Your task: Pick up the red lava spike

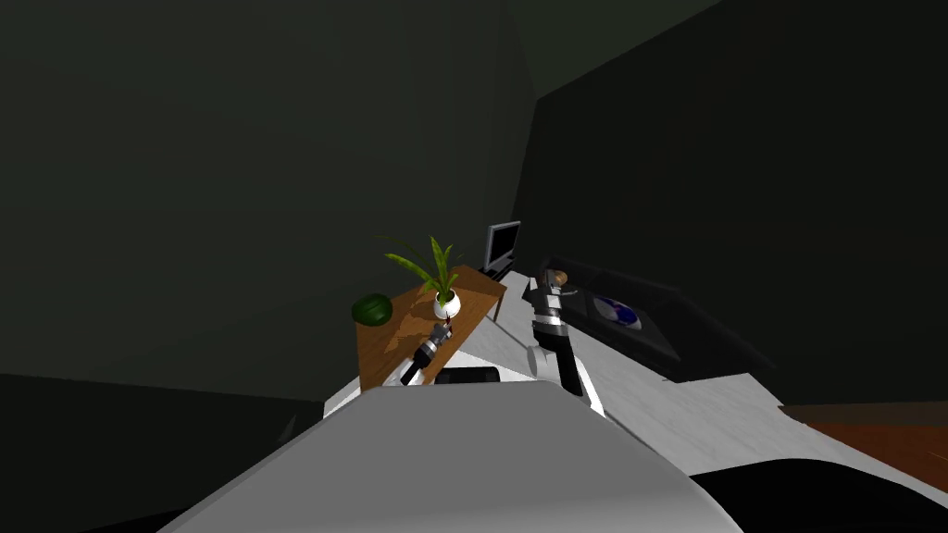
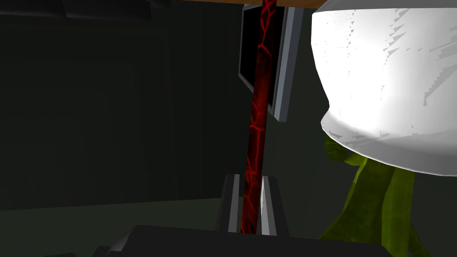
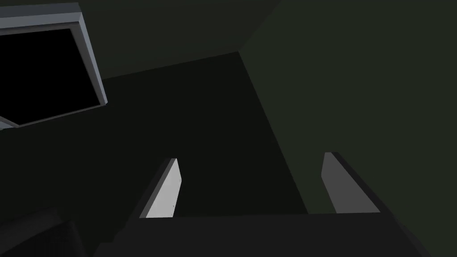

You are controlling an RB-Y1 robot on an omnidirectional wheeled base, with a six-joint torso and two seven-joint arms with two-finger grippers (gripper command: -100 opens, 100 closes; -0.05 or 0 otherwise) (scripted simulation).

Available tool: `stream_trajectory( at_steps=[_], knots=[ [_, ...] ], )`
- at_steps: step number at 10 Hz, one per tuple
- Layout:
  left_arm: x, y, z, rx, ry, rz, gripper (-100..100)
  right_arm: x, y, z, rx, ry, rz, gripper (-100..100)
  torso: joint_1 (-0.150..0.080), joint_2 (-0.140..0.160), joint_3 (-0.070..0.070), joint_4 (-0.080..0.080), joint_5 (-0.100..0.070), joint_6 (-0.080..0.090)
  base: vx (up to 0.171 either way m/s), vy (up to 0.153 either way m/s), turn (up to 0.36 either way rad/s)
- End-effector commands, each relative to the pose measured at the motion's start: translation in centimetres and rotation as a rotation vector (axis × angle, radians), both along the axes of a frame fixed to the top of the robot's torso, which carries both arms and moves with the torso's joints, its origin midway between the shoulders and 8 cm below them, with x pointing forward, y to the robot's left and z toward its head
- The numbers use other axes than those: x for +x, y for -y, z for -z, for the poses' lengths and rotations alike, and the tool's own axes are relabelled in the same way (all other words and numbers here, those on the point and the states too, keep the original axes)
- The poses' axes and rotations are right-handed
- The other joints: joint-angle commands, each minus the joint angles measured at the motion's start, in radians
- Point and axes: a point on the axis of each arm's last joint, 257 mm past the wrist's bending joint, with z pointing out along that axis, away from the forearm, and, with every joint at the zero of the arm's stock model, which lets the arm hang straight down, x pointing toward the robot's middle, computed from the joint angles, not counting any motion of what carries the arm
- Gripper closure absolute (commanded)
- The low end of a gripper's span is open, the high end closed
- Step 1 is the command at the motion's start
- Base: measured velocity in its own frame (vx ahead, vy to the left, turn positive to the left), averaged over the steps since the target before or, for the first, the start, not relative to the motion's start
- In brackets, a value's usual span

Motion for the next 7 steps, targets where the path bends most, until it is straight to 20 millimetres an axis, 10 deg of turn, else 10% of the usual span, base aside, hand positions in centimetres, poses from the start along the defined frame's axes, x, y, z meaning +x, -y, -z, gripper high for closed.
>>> stream_trajectory(
  at_steps=[1, 7],
  knots=[
    [-0.3, -1.5, 0.6, -0.014, -0.024, -0.035, 100, 0.0, 0.0, 0.0, 0.0, 0.0, 0.0, 0, 0.0, 0.0, 0.0, 0.0, 0.0, 0.0, -0.091, -0.029, -0.218],
    [-0.2, -9.2, 1.3, -0.024, -0.037, -0.164, 100, 0.0, 0.0, 0.0, 0.0, 0.0, 0.0, 0, 0.001, -0.007, -0.009, -0.011, 0.005, 0.001, -0.066, -0.032, -0.234]
  ],
)
